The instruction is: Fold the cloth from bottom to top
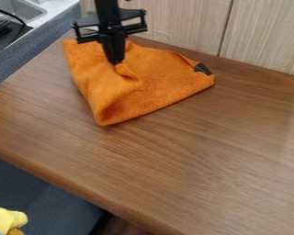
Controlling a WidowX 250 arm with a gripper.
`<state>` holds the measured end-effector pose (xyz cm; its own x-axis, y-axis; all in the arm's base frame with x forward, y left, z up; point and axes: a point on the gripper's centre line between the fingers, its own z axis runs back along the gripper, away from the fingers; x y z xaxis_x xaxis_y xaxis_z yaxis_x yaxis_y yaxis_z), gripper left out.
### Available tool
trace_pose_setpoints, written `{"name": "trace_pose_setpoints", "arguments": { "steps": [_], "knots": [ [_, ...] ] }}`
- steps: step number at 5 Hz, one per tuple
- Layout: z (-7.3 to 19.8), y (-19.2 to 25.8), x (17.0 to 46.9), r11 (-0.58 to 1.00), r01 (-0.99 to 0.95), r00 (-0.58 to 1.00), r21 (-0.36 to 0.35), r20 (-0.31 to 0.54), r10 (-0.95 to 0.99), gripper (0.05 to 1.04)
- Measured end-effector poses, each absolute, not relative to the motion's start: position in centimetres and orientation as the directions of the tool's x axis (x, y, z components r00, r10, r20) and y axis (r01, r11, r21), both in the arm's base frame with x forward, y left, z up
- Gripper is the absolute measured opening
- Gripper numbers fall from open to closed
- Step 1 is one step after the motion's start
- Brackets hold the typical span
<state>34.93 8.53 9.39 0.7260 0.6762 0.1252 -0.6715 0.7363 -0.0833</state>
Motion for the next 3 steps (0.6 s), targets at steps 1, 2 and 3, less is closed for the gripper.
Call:
{"name": "trace_pose_setpoints", "arguments": {
  "steps": [1,2,3],
  "knots": [
    [7.5,8.1,36.2,0.738,-0.669,0.733,-0.094,0.083,0.675,0.068],
    [5.7,6.9,36.8,0.752,-0.654,0.749,-0.086,0.066,0.659,0.068],
    [4.3,5.7,37.7,0.768,-0.635,0.768,-0.076,0.047,0.639,0.093]
  ]
}}
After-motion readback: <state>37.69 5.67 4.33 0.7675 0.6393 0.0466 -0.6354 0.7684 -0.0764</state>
